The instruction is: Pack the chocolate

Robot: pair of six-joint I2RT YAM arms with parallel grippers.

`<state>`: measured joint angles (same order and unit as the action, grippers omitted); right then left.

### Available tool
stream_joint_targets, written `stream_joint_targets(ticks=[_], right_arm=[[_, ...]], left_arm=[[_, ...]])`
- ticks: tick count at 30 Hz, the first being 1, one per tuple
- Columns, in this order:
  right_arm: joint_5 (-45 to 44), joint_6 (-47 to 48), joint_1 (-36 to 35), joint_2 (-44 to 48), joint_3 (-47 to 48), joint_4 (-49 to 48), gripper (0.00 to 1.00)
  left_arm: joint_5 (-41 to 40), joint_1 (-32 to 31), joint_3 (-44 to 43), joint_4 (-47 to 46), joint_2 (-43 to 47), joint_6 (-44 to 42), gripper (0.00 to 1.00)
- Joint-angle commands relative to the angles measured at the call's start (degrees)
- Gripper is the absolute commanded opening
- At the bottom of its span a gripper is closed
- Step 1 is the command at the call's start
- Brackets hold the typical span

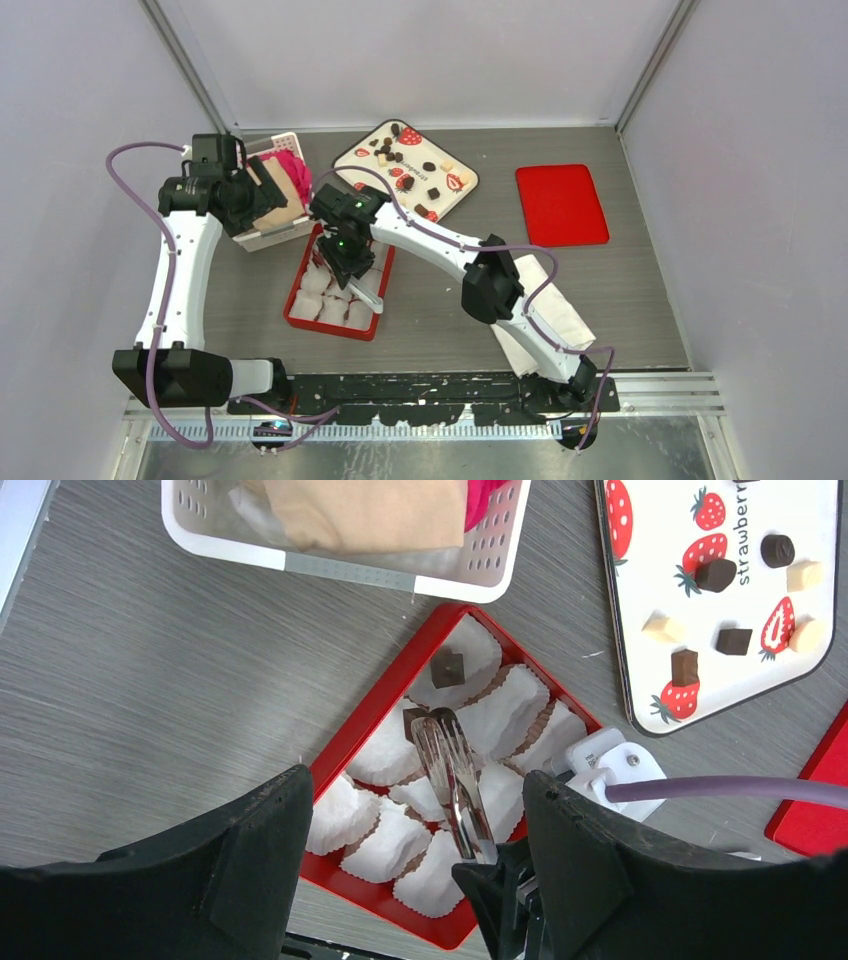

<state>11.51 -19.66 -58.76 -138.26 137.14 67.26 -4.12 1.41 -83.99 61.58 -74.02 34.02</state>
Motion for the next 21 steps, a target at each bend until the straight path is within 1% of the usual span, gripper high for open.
stream_joint_targets(ticks=[1,5,10,15,17,21], right_arm=[[1.6,0.9,-0.8,1.1,2.8,-0.4,0.01],[1.5,2.4,-1.6,2.0,1.0,0.7,0.01],[1.7,3.8,-2.4,4.4,-3.9,-0.2,0.01],[1.1,3.9,-2.8,2.2,-1.1,0.5,0.02],[0.6,3.6,-2.9,1.5,0.3,0.6,0.06],[0.6,3.1,-2.9,1.1,1.5,0.5,0.22]], left_arm=[[-0.8,0.5,-1.7,-0.3,1.9,-0.2,0.78],[-1.0,0.8,-1.4,-0.4,1.8,0.3,0.78],[-1.0,1.8,-0.9,-0.4,1.0,1.5,0.77],[2.1,2.8,-0.7,-0.7,0.1,1.9,0.76],[2.6,2.7,-0.6,-0.9,0.3,2.0,0.76],[3.0,2.7,-0.4,-0.9,0.8,1.8,0.76]])
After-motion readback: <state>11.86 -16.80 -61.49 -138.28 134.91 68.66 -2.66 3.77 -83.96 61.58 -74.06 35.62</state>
